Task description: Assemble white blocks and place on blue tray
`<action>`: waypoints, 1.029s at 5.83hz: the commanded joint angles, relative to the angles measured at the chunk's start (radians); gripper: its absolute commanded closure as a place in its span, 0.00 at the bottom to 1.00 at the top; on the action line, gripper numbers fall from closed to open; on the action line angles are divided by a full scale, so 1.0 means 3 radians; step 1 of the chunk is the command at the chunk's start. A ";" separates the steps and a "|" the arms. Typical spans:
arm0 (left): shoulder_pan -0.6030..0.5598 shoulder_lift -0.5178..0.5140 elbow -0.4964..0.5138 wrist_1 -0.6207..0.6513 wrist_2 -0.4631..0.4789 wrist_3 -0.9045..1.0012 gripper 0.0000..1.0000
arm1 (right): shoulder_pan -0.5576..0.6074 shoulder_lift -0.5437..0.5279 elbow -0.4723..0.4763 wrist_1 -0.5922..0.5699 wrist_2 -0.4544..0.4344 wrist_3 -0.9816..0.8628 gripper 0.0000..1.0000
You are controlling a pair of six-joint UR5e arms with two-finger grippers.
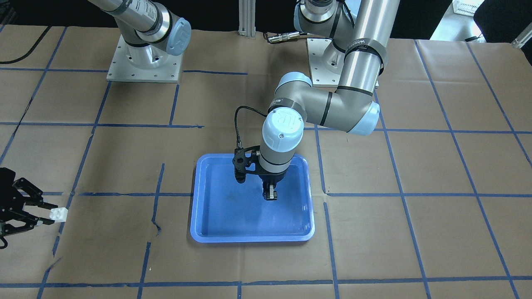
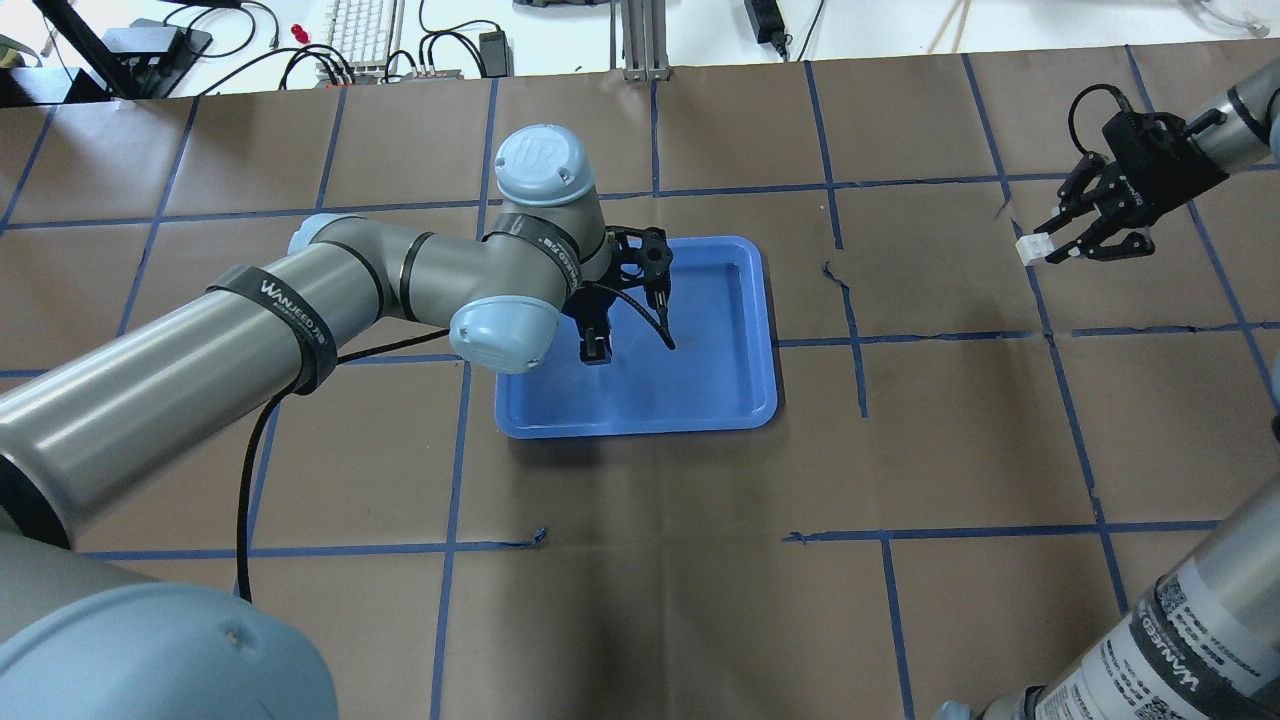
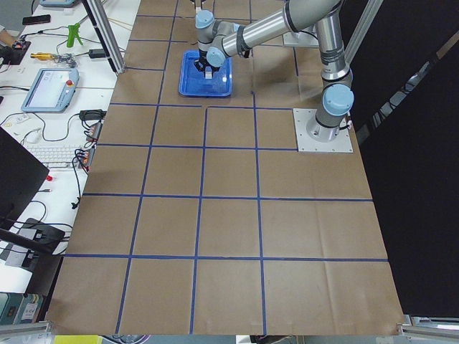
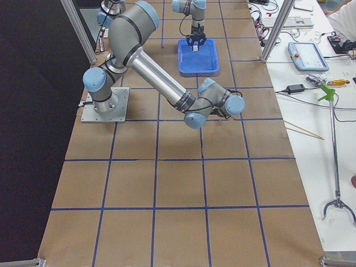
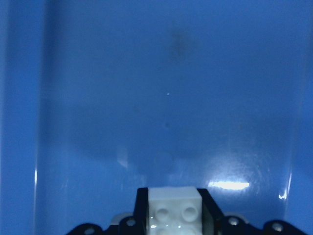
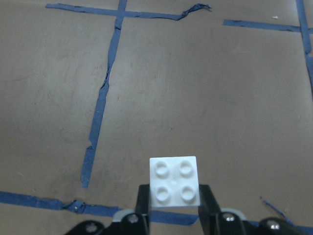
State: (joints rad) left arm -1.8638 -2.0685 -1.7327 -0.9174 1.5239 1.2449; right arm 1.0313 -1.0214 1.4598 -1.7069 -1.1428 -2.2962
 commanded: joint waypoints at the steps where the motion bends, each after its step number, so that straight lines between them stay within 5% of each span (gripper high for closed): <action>1: -0.0051 -0.0120 0.0028 0.0046 0.0013 0.0002 0.79 | 0.0059 -0.0362 0.0098 0.0339 0.0102 0.0045 0.74; 3: -0.0071 -0.0156 0.0033 0.0097 0.0008 -0.0023 0.78 | 0.0395 -0.0608 0.0354 0.0321 0.0128 0.0438 0.74; 4: -0.0066 -0.0161 -0.0002 0.0123 0.0008 -0.0023 0.15 | 0.0549 -0.0650 0.0370 0.0290 0.0128 0.0682 0.74; 6: -0.0066 -0.0096 0.0018 0.0108 0.0018 -0.0044 0.01 | 0.0617 -0.0655 0.0380 0.0290 0.0367 0.0812 0.75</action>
State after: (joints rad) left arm -1.8845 -2.1102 -1.7298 -0.8818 1.5273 1.2353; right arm 1.2065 -1.2153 1.5722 -1.6192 -1.0597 -2.0747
